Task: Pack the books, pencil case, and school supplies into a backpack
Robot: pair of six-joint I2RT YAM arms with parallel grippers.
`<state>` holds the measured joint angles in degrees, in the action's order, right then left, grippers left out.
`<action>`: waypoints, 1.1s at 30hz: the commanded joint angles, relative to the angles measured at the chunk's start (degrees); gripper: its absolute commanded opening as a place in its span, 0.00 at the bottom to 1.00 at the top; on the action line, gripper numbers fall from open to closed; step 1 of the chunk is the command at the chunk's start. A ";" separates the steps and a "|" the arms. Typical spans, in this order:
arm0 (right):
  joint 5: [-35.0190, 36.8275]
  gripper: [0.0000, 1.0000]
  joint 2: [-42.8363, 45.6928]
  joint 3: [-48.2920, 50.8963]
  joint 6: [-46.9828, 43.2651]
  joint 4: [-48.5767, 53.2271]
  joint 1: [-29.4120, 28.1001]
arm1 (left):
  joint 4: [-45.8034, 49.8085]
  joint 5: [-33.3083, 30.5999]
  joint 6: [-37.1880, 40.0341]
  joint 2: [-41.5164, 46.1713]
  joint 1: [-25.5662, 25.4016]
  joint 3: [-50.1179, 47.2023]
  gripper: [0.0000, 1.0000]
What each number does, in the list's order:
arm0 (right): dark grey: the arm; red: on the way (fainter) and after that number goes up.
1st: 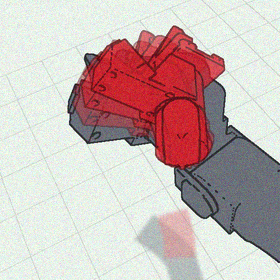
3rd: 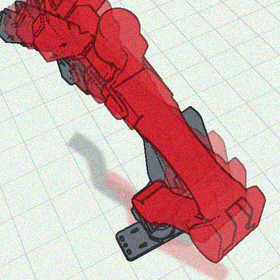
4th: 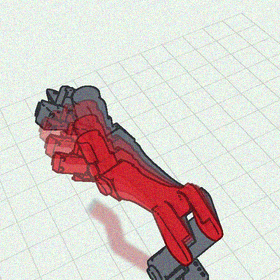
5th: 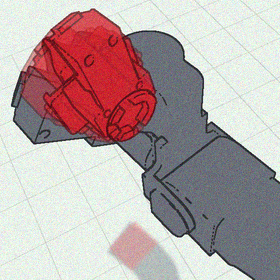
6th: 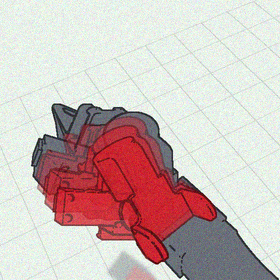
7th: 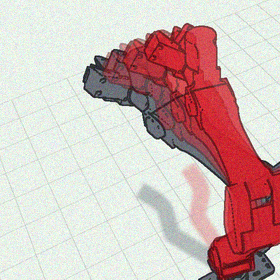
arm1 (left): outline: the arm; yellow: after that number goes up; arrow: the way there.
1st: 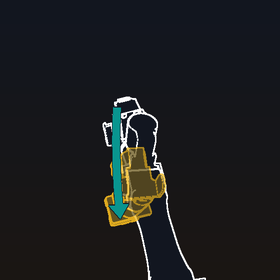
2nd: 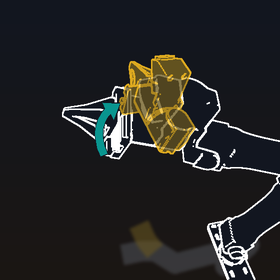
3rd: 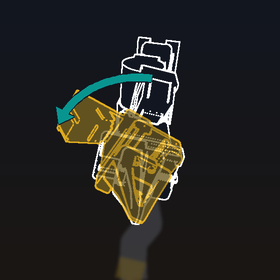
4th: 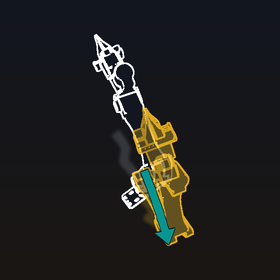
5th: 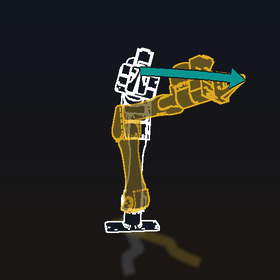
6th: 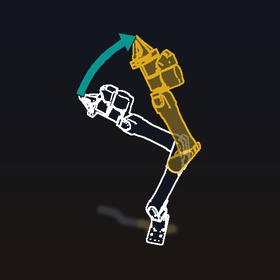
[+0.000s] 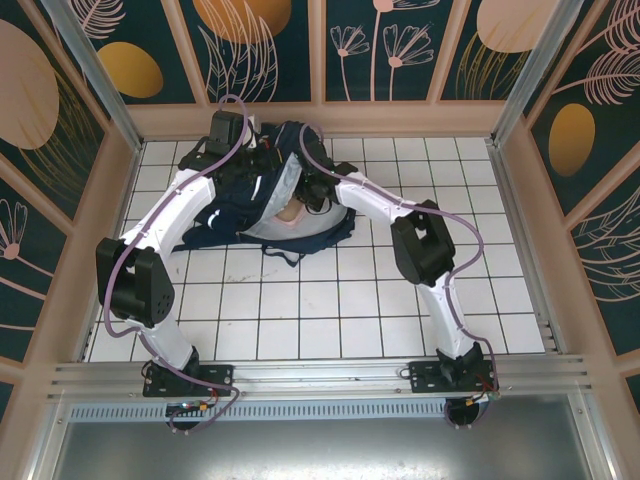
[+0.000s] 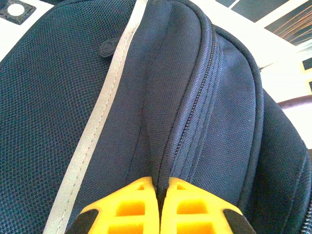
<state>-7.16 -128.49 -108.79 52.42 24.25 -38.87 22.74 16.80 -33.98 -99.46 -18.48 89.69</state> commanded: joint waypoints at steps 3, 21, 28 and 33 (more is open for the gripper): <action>1.46 0.82 7.30 4.32 -0.48 -2.20 0.48 | -3.47 2.80 -1.43 2.43 0.03 2.91 0.00; 8.23 0.75 23.08 25.71 -0.87 -6.92 0.64 | -4.14 4.04 -0.74 -1.88 0.06 1.34 0.00; -0.28 0.75 16.39 20.95 -1.46 -11.74 0.66 | -3.58 2.26 -0.48 -0.72 0.06 2.58 0.00; 1.24 0.77 7.92 11.08 0.62 -7.64 0.64 | -3.67 1.18 -0.91 0.88 0.11 2.86 0.00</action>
<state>-5.69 -116.55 -92.73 51.88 15.64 -38.61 22.06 18.83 -33.98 -101.62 -18.52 90.00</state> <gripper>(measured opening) 0.769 0.064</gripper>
